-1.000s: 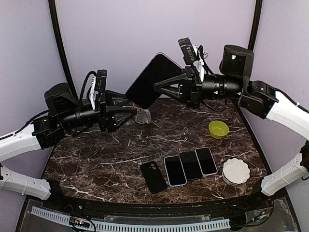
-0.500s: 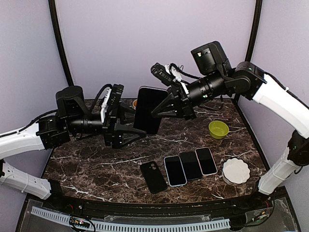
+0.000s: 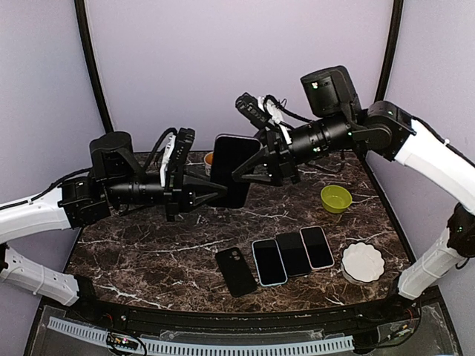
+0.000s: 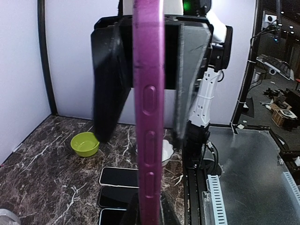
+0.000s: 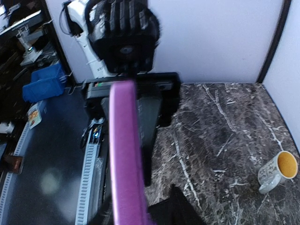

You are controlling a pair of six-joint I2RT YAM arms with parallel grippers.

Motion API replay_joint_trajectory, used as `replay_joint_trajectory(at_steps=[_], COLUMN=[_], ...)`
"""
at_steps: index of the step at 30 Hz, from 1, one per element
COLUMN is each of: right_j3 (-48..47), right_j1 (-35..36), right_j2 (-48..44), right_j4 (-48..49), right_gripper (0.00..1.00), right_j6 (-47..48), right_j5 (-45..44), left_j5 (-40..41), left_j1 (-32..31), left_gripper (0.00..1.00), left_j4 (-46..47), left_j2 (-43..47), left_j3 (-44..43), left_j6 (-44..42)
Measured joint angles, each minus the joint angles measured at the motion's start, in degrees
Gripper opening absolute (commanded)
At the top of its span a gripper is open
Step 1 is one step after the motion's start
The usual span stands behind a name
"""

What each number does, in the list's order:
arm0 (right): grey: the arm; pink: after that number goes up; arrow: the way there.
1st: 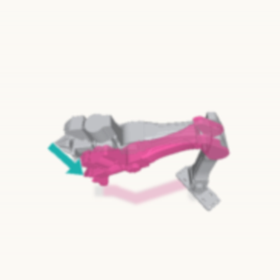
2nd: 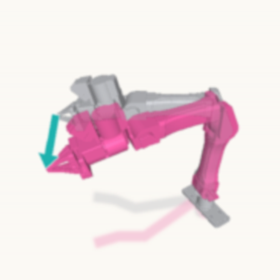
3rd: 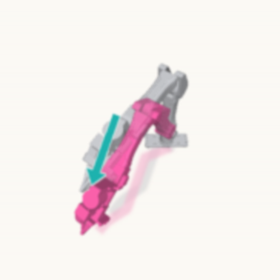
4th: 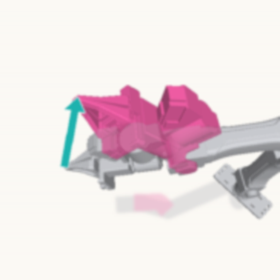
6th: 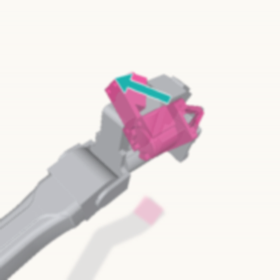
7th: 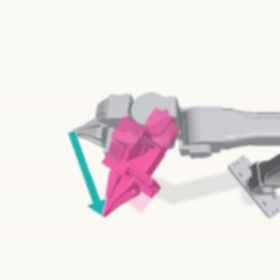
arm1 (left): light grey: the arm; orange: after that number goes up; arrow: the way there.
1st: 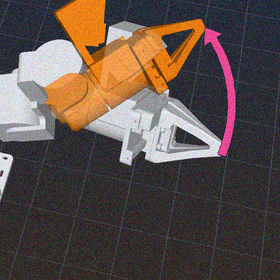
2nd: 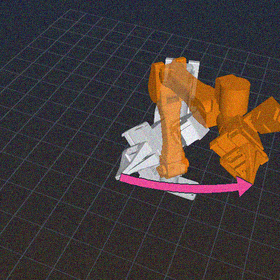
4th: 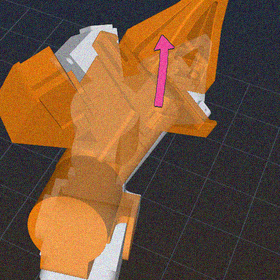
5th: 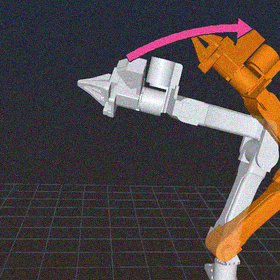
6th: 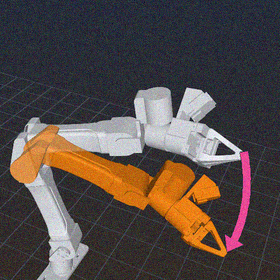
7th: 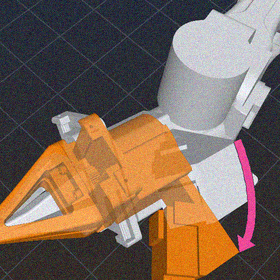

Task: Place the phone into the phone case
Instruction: Rotate the phone, then adjust the phone.

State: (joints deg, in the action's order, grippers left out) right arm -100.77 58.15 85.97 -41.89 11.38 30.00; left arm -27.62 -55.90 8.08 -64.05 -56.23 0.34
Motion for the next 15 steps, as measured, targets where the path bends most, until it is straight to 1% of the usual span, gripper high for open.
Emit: replay_joint_trajectory(at_steps=[2,4,7,9,11,15], right_j3=[6.21,14.45,24.85,28.28,28.09,23.71], right_j1=[0.26,1.11,5.2,9.62,12.11,12.9], right_j2=[-3.04,-6.69,-9.33,-7.98,-5.25,-0.55], right_j4=[8.09,18.29,33.7,42.18,46.6,50.82], right_gripper=[0.86,0.98,0.98,0.98,0.98,0.98], right_j6=[-5.22,-11.06,-17.97,-20.63,-22.08,-26.29], right_j5=[-5.33,-12.79,-25.44,-34.14,-42.07,-52.35], left_j5=[3.76,9.22,17.66,22.91,26.97,32.54], left_j1=[-0.28,-0.76,-1.92,-2.51,-3.13,-2.91], left_gripper=[0.0,0.0,0.0,0.0,0.0,0.0], left_j4=[0.87,2.78,6.16,8.76,10.73,13.22], left_j2=[0.0,-0.09,-0.92,-1.86,-2.51,-2.93], left_j3=[0.76,1.79,2.51,2.8,3.26,3.69], left_j6=[0.74,1.55,2.12,2.47,2.89,4.0])
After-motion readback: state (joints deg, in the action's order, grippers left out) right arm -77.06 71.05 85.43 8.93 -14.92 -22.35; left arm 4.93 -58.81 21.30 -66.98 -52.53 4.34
